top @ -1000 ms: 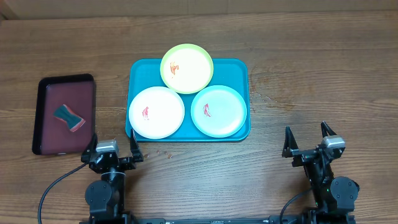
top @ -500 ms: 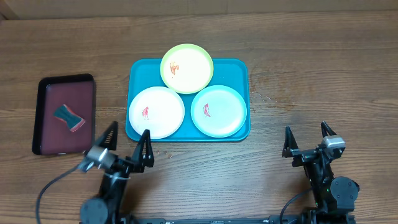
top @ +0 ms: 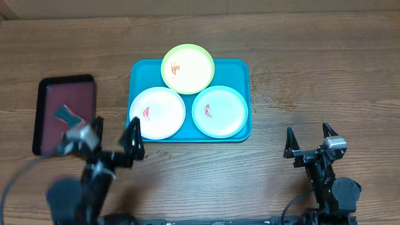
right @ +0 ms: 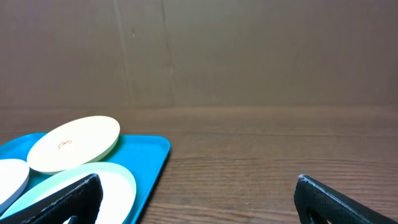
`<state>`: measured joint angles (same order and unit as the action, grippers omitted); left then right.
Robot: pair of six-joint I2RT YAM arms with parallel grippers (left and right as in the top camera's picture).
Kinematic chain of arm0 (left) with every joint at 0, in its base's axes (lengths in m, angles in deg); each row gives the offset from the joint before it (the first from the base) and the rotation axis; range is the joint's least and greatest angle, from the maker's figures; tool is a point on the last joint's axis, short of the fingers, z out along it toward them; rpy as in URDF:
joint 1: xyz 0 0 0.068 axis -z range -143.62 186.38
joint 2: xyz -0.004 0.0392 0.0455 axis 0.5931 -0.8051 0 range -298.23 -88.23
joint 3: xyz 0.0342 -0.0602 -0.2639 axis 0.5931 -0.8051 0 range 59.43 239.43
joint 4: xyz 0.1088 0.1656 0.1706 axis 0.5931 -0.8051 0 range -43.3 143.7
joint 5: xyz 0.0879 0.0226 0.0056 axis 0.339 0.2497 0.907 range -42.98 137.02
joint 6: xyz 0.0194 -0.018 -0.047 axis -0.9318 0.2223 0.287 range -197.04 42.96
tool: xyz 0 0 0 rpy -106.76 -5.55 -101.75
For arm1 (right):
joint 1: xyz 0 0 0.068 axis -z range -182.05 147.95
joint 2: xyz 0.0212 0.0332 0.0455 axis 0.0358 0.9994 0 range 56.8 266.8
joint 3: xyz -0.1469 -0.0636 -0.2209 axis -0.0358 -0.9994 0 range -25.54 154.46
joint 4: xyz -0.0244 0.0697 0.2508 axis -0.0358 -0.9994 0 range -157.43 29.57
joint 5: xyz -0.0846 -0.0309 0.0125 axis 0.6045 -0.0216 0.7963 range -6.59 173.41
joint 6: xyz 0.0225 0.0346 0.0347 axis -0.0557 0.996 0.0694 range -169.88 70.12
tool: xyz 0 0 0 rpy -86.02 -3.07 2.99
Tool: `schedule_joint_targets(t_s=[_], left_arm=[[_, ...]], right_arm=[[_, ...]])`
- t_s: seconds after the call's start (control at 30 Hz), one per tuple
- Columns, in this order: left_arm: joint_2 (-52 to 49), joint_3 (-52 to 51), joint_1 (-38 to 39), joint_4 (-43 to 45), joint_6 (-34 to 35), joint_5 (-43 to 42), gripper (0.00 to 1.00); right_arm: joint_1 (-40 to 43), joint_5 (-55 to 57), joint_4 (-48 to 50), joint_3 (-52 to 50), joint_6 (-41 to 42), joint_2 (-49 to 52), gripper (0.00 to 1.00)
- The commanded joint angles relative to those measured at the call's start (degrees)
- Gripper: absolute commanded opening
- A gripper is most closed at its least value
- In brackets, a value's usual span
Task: Clean dirty plates on tray and stack at the side
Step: 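Move the left gripper over the sponge in the water tray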
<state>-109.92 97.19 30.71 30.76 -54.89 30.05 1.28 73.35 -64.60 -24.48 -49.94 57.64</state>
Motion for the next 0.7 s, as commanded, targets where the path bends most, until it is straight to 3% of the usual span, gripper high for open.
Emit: schedule_joint_targets(t_s=[0.0, 0.2, 0.4, 0.5, 0.67], left_arm=[[-15.3, 11.6, -0.3, -10.9, -9.2, -1.0, 1.00], [-33.7, 26.1, -0.3, -21.8, -12.3, -3.5, 1.00], [-48.6, 38.9, -0.3, -35.2, -0.2, 21.7, 1.00], [-53.2, 40.9, -0.8, -35.7, 3.7, 27.3, 1.00], [-57.5, 40.9, -6.1, -32.0, 7.1, 26.2, 0.99]], right_arm=[[-0.2, 0.4, 0.2, -0.6, -0.4, -0.7, 1.00], [-0.2, 0.4, 0.2, -0.6, -0.4, -0.7, 1.00], [-0.2, 0.4, 0.2, -0.6, -0.4, -0.7, 1.00], [-0.2, 0.4, 0.2, -0.6, -0.4, -0.7, 1.00], [-0.2, 0.4, 0.2, -0.6, -0.4, -0.7, 1.00]])
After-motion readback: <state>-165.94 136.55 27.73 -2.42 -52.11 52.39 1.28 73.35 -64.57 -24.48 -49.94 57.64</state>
